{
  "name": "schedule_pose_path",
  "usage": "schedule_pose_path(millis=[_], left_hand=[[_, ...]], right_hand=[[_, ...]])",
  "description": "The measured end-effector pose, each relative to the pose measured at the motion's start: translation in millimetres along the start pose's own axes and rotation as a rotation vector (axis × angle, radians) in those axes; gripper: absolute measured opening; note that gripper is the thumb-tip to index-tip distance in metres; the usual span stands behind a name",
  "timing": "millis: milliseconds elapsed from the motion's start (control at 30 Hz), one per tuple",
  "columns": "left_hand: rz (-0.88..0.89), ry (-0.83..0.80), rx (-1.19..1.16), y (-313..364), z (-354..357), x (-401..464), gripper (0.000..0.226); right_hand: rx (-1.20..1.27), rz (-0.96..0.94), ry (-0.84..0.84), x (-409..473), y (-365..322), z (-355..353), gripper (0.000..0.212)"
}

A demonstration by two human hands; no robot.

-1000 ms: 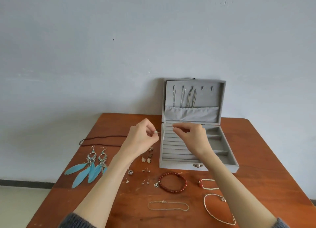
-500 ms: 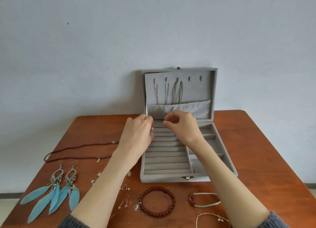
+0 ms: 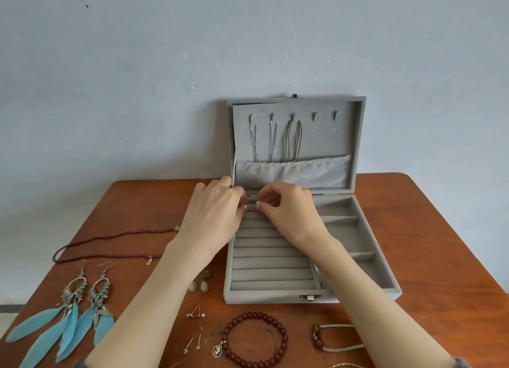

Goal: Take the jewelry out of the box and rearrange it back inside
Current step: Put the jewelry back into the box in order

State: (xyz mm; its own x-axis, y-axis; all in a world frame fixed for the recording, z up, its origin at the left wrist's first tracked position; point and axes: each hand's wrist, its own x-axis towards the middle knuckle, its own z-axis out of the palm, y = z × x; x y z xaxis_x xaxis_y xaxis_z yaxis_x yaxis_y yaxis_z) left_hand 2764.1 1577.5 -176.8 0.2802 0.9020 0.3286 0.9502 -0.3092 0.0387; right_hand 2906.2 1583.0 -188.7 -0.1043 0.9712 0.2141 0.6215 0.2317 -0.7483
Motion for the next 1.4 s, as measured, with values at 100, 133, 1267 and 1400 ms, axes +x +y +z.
schedule_pose_path(millis=[100, 133, 1267, 1400], left_hand=[[0.011, -0.011, -0.013, 0.7, -1.3, 0.1, 0.023], [0.019, -0.015, -0.004, 1.1, -2.3, 0.2, 0.023], [-0.040, -0.075, -0.423, -18.9, -30.9, -14.5, 0.023], [-0.182, -0.012, -0.514, -40.1, -40.2, -43.2, 0.022]], right_hand=[[-0.002, -0.004, 0.008, 0.6, -0.3, 1.2, 0.004], [-0.004, -0.008, 0.004, 0.5, -0.4, 1.0, 0.003], [-0.067, -0.065, -0.037, -7.5, -11.0, -5.2, 0.026], [-0.119, -0.167, -0.014, -23.7, -28.9, -2.8, 0.021]])
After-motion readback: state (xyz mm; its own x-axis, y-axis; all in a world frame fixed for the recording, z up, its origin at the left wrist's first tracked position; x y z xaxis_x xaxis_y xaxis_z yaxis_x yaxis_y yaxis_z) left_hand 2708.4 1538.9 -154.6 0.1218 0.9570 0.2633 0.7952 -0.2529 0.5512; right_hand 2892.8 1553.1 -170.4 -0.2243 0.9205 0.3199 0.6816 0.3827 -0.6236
